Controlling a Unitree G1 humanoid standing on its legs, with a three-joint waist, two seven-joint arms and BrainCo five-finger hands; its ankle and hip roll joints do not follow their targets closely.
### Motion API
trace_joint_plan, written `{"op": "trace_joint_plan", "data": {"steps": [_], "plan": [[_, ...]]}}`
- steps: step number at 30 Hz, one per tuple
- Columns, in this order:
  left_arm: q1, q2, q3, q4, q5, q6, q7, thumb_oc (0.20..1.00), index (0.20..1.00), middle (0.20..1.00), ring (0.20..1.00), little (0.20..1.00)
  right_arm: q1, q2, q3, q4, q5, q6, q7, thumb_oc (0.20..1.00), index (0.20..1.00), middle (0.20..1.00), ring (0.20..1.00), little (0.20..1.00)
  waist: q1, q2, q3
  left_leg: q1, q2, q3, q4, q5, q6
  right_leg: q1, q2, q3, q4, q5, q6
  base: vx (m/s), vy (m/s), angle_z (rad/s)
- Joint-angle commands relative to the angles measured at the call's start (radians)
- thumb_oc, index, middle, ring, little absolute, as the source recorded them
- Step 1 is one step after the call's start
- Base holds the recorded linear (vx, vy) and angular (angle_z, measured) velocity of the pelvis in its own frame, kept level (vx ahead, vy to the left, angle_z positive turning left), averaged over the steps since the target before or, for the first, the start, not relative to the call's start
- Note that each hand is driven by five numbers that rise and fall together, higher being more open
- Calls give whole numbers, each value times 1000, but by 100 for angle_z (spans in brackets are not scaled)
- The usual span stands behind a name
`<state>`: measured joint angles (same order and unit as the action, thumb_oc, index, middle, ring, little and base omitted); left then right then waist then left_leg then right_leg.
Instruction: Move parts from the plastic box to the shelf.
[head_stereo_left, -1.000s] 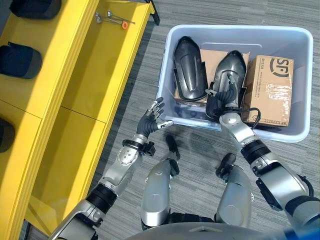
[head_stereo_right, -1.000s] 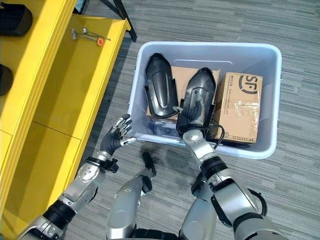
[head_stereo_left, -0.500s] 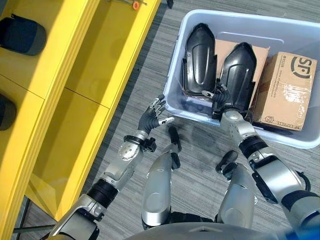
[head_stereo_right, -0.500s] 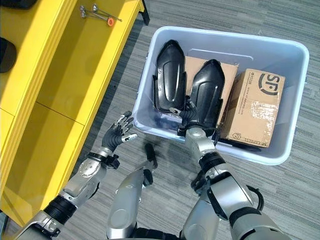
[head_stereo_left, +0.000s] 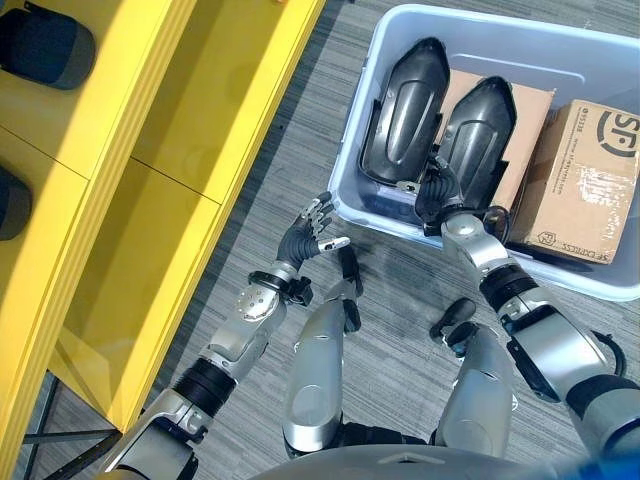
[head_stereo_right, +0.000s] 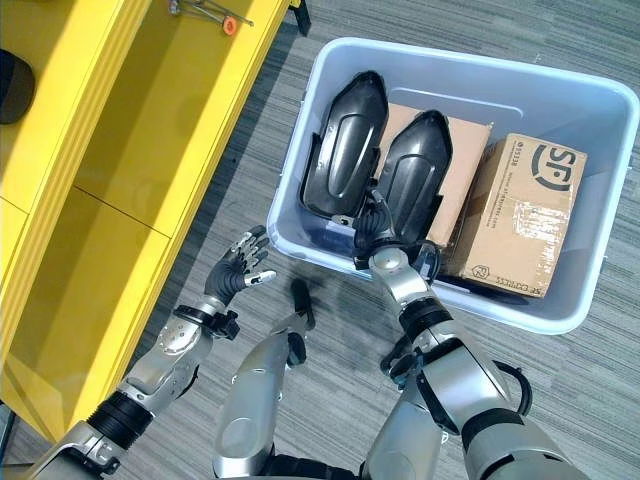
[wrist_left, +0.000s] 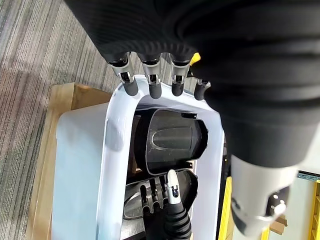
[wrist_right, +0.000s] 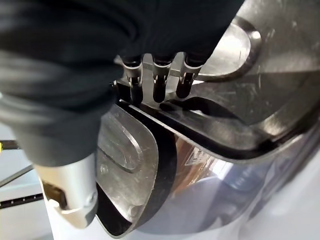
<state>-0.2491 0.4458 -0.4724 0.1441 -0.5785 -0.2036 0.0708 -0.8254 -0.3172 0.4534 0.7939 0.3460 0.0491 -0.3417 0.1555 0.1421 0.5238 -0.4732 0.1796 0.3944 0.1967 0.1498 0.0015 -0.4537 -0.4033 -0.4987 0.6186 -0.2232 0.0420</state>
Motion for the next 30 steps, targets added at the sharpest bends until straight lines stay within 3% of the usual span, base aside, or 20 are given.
{"op": "trace_joint_plan", "data": {"steps": [1,3,9,13,17,24,30], "plan": [[-9,27,-36,-74,-7,-43,-29,1000,1000,1000,1000,1000,-94,10,-2,-48,-117,-50,-129,1000,1000,1000,1000,1000,28,6,-4,26,36,14,69,-121,-65,-28,17,28,-45,96,49,0,0,0],[-7,26,-38,-70,-8,-50,-30,1000,1000,1000,1000,1000,-100,5,-2,-47,-140,-66,-173,1000,1000,1000,1000,1000,26,6,-4,29,37,15,67,-120,-65,-26,19,30,-50,99,51,0,0,0],[-3,23,-56,-62,-17,-79,-11,1000,1000,1000,1000,1000,-122,-28,-37,-125,-411,-125,-381,1000,1000,1000,1000,1000,7,4,-4,42,40,21,57,-120,-67,-22,33,47,-72,109,60,-3,3,-1],[-5,12,-75,-60,-13,-95,17,1000,1000,1000,1000,1000,-127,-40,-47,-223,-555,-128,-464,1000,1000,1000,1000,1000,-10,2,-4,54,42,28,49,-121,-68,-18,39,60,-89,116,66,-15,18,-7],[-12,1,-101,-48,-14,-118,58,1000,1000,1000,1000,1000,-135,-50,-53,-348,-721,-184,-526,1000,1000,1000,1000,1000,-28,1,-4,78,41,36,37,-120,-72,-1,47,73,-111,121,72,-4,20,-12],[-1,5,-111,-40,-20,-139,69,1000,1000,1000,1000,1000,-128,-62,-66,-469,-781,-226,-546,1000,1000,1000,1000,1000,-41,0,-4,110,39,42,24,-121,-76,24,51,79,-126,121,75,8,8,-10],[11,5,-107,-48,-20,-140,70,1000,1000,1000,1000,1000,-83,-65,-80,-507,-680,-119,-539,1000,1000,1000,1000,1000,-55,-5,-4,138,38,51,16,-126,-77,43,50,83,-138,118,74,5,4,-3]]}}
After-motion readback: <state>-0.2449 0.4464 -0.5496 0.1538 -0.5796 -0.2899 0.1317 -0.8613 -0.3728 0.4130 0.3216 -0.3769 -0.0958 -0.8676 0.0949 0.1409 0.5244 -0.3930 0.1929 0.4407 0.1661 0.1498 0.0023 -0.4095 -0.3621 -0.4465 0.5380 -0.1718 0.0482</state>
